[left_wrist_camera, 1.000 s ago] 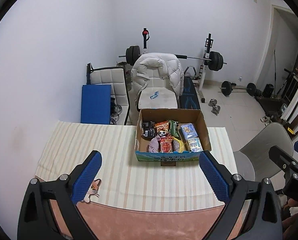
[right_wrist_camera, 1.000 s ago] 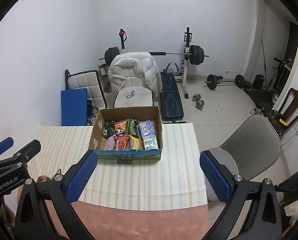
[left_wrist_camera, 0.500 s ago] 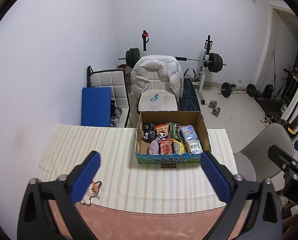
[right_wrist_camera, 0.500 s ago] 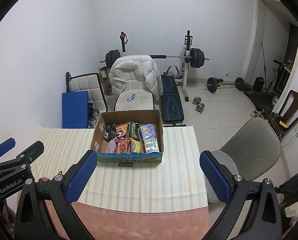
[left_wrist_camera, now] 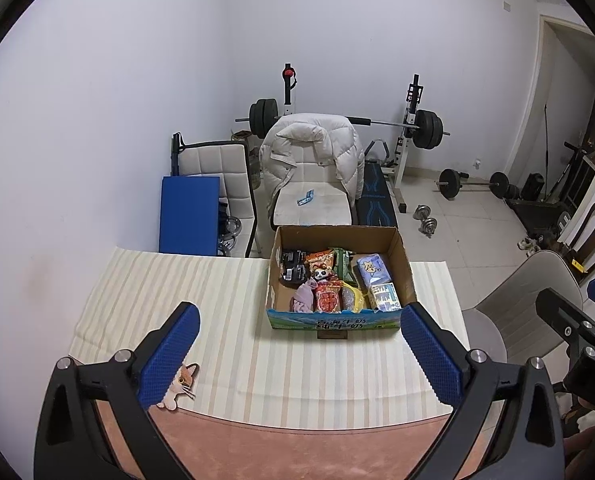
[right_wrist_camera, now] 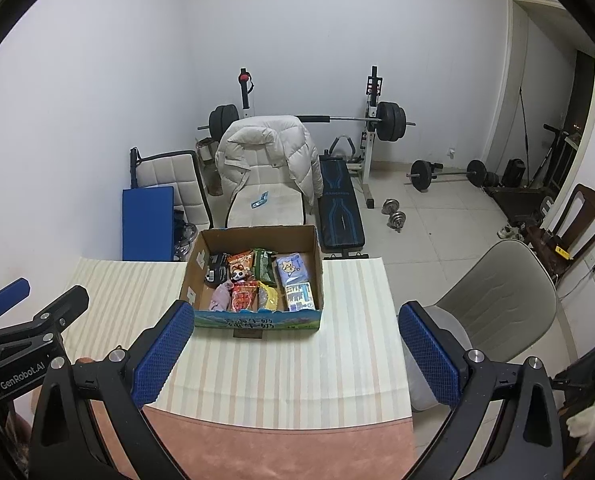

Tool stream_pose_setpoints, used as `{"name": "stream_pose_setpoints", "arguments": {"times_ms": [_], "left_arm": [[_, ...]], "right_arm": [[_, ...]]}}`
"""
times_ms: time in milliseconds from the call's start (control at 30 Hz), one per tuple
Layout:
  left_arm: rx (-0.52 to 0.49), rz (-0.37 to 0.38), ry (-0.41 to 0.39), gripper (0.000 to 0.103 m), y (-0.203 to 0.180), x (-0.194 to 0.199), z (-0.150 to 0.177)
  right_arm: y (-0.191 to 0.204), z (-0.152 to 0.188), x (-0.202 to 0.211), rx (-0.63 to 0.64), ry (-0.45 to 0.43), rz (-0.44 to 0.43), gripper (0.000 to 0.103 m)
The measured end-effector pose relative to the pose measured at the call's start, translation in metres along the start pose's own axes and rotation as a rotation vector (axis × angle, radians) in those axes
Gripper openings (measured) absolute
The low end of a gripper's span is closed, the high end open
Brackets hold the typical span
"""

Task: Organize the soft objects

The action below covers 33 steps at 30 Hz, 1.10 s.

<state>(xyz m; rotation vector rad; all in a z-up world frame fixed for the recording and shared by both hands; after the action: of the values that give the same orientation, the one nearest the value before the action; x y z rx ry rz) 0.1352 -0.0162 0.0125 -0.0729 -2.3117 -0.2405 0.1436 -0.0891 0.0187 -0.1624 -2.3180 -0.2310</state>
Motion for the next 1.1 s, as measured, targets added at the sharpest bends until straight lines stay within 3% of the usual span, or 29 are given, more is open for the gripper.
{"name": "stream_pose_setpoints", "arguments": {"times_ms": [1100], "left_arm": [[0.004, -0.001, -0.007, 0.103, -0.0053, 0.0055, -0.0070]], "right_arm": [[-0.0059, -0.0066, -0.0002, 0.012, -0.003, 0.026, 0.103]]}}
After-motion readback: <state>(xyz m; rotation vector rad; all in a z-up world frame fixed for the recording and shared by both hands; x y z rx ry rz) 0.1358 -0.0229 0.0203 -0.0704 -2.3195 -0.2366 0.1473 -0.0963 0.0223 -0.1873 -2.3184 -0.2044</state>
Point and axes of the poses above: each gripper's, at about its wrist camera, not at the fingertips, and x roughly against the way its jaws point, y to its left, z to its underside, the point moved 7 cm from there along -x, roughly the way its jaws point, and after that the axes turned 13 degrees about -x, right-handed, at the moved point
